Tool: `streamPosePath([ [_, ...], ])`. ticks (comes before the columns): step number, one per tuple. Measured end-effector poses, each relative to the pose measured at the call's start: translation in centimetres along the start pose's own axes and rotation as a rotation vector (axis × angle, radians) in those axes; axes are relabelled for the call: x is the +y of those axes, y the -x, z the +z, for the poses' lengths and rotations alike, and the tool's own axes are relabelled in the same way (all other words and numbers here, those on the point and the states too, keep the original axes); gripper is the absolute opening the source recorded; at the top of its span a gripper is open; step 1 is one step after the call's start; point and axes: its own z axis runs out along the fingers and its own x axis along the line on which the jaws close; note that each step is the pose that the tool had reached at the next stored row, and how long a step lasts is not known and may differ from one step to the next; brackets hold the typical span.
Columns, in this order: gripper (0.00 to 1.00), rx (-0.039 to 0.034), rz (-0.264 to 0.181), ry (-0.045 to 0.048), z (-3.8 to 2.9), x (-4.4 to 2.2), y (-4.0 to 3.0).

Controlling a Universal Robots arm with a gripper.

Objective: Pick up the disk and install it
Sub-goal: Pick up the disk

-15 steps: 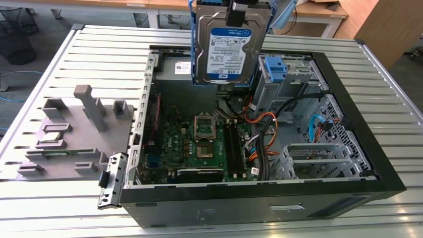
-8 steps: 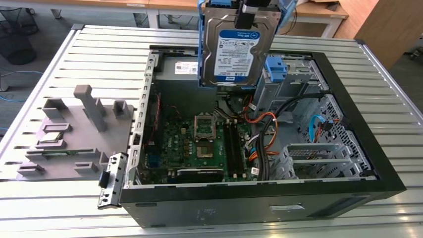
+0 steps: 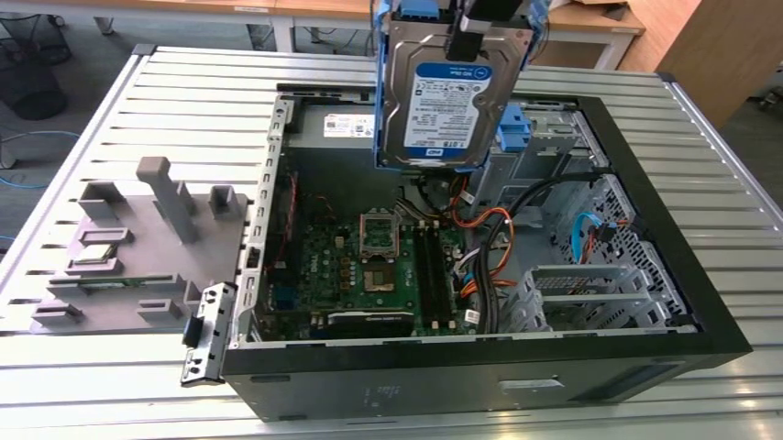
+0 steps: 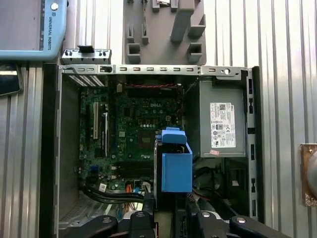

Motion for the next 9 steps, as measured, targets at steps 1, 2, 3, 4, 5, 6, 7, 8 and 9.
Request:
streamPosePath([
  [1, 0.35, -0.0001, 0.001, 0.0000, -0.01, -0.07, -0.14],
  [2, 0.35, -0.0001, 0.001, 0.0000, -0.02, -0.14, -0.28],
  [3, 0.35, 0.0000, 0.001, -0.0001, -0.03, -0.20, -0.42],
  [4, 0.35, -0.0001, 0.002, -0.0001, -0.04, -0.26, -0.56],
  [5, 0.35, -0.0002, 0.003, -0.0001, -0.04, -0.31, -0.71],
  [6, 0.35, -0.0003, 0.003, -0.0002, -0.05, -0.37, -0.87],
  [7, 0.35, -0.0004, 0.004, -0.0002, -0.06, -0.41, -1.03],
  [8, 0.35, -0.0004, 0.005, -0.0002, -0.07, -0.45, -1.17],
  [9, 0.35, -0.0004, 0.005, -0.0002, -0.08, -0.49, -1.33],
])
